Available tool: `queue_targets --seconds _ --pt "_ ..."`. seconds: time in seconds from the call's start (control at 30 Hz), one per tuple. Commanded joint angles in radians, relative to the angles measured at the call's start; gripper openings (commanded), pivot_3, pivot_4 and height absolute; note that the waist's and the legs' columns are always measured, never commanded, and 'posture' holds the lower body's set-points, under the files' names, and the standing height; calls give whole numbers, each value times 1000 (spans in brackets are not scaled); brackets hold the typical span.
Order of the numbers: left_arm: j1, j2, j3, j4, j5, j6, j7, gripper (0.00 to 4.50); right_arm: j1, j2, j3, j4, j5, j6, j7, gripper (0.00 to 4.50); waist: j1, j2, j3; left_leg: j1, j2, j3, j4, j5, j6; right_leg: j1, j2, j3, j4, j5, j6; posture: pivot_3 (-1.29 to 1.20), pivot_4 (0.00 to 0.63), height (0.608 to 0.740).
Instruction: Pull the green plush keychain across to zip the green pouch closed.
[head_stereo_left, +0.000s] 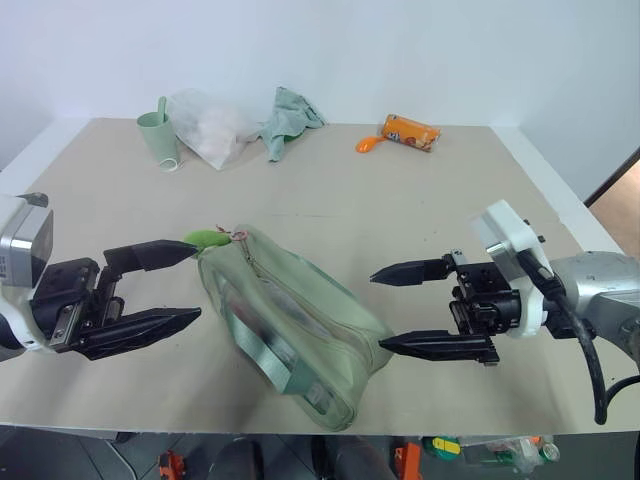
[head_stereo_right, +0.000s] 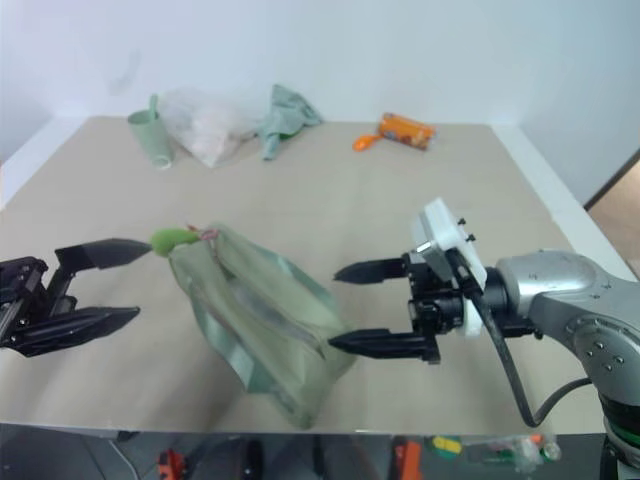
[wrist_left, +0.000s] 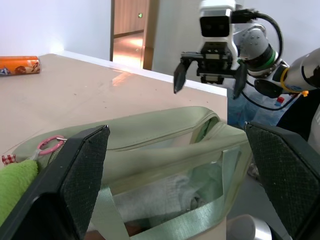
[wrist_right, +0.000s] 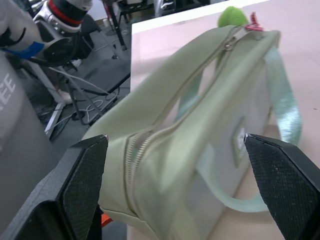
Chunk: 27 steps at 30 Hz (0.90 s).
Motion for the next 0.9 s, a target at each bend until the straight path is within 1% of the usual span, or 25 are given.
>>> queue_targets --seconds 0.03,0.1,0.23,0.43,0.57,0.73,0.77,0.8,0.87,0.9 --pt "-8 0 24 -32 -37 -3 22 4481 -5 6 -5 -34 34 -1 -13 4500 0 0 0 0 0 0 0 0 0 0 0 0 0 0 0 0 150 737" --pt "-3 2 27 -36 -42 -3 30 4481 -1 16 25 -40 8 -9 -14 4500 0 0 0 0 0 0 0 0 0 0 0 0 0 0 0 0 150 737" --pt "1 7 38 -48 -64 -2 42 4481 21 24 123 -31 -154 -67 -1 4500 0 0 0 0 0 0 0 0 0 0 0 0 0 0 0 0 150 737" --pt "9 15 45 -62 -72 -4 31 4481 21 81 192 37 -296 -136 -2 4500 0 0 0 0 0 0 1 0 -1 0 0 0 0 0 0 0 150 737" --pt "33 13 47 -68 -55 -3 21 4500 28 109 193 54 -320 -155 11 3399 0 0 0 0 0 0 1 1 -1 0 0 0 0 0 0 0 150 737" --pt "72 -1 46 -65 -29 -17 9 4500 44 106 174 56 -317 -162 46 1608 0 0 0 0 0 -1 1 1 -1 0 0 -1 1 0 0 0 150 737" --pt "75 -3 42 -64 -23 -21 7 4500 45 104 174 58 -319 -165 53 1174 0 0 0 0 0 -1 1 1 -1 0 0 -1 1 0 0 0 150 737" --pt "77 -4 40 -63 -19 -23 6 4500 46 101 172 59 -320 -167 61 924 0 0 0 0 0 -1 1 1 -1 0 0 -1 1 0 0 0 150 737" --pt "75 -5 35 -59 -12 -25 8 4500 45 94 172 62 -328 -172 76 230 0 0 0 1 0 -1 1 1 -1 1 0 -1 1 0 0 0 150 737" --pt "72 -5 32 -56 -10 -25 11 4500 43 92 173 65 -334 -175 83 32 0 0 0 1 0 -1 1 1 -1 1 0 -1 1 0 0 0 150 737"
